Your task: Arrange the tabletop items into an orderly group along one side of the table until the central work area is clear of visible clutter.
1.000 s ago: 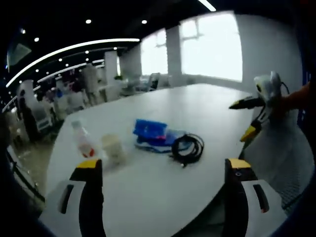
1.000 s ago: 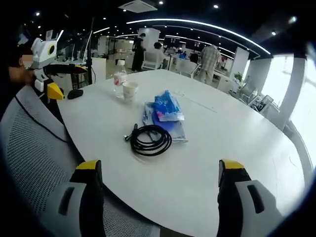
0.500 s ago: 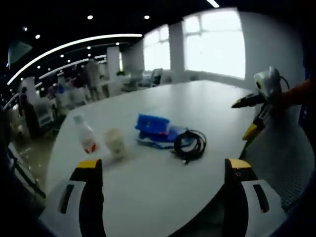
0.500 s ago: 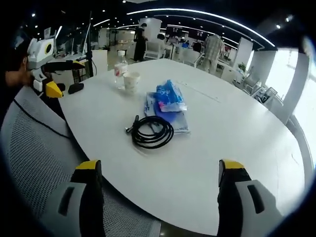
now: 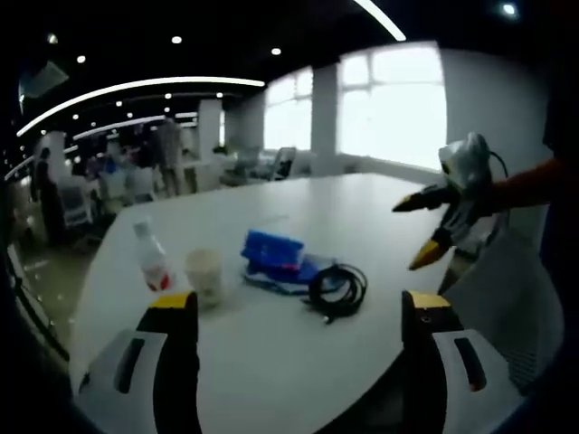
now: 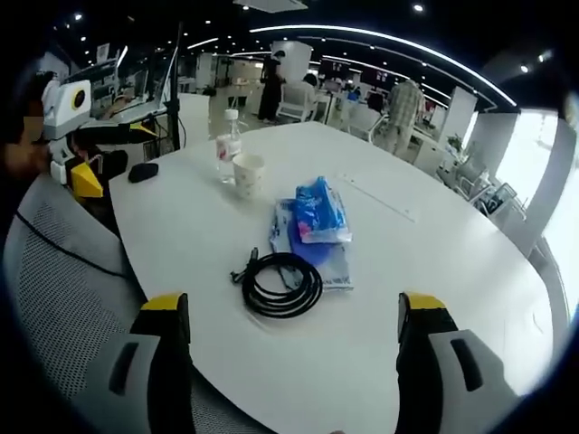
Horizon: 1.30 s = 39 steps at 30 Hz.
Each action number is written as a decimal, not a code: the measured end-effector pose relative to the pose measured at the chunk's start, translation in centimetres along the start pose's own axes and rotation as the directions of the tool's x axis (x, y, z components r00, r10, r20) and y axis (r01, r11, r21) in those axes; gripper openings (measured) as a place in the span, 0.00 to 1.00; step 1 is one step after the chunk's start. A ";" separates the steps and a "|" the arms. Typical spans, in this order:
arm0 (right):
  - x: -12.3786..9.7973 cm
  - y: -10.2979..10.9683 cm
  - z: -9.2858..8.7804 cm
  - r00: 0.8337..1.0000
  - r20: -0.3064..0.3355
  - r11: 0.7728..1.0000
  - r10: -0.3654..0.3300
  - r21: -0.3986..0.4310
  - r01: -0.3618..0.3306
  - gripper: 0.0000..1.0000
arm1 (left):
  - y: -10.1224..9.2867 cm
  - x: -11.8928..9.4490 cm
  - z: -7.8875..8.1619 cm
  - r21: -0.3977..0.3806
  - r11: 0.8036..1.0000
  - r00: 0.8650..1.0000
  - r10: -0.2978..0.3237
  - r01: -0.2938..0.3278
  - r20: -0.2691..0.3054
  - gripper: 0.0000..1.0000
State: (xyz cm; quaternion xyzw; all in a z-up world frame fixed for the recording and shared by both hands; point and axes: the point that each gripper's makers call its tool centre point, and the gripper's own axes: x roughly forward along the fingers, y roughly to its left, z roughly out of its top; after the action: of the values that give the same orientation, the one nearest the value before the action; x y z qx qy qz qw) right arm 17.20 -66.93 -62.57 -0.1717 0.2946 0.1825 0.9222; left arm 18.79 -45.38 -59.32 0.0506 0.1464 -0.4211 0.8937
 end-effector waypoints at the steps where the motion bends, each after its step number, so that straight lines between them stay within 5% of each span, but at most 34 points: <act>1: 0.1 0.0 0.3 1.000 0.003 1.000 0.002 -0.003 -0.002 0.95 | 0.2 0.0 -0.4 -0.014 1.000 1.000 0.002 -0.003 -0.021 0.90; 9: 2.0 0.1 2.6 0.999 0.032 0.999 0.025 0.025 -0.025 0.92 | 0.0 0.1 0.1 -0.078 0.997 1.000 -0.011 0.012 0.014 0.99; 25: 6.0 0.2 5.0 0.998 0.000 0.988 0.069 -0.137 -0.069 0.88 | -0.5 0.3 -0.4 -0.071 0.997 0.999 -0.038 0.037 -0.011 0.99; 33: 7.9 1.0 5.3 0.994 -0.027 0.976 0.101 -0.191 -0.105 0.87 | -0.8 0.2 0.1 -0.039 0.998 0.998 -0.058 0.058 0.012 0.87; 39: 9.2 0.5 5.7 0.992 -0.033 0.987 0.120 -0.106 -0.123 0.86 | -0.9 0.3 -0.3 -0.020 0.998 0.998 -0.058 0.058 -0.010 0.91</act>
State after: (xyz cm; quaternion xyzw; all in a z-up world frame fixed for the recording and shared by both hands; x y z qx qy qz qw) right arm 26.68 -61.91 -63.83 -0.2055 0.3064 0.2517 0.8947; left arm 18.26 -46.12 -59.66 0.0397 0.1568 -0.4451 0.8807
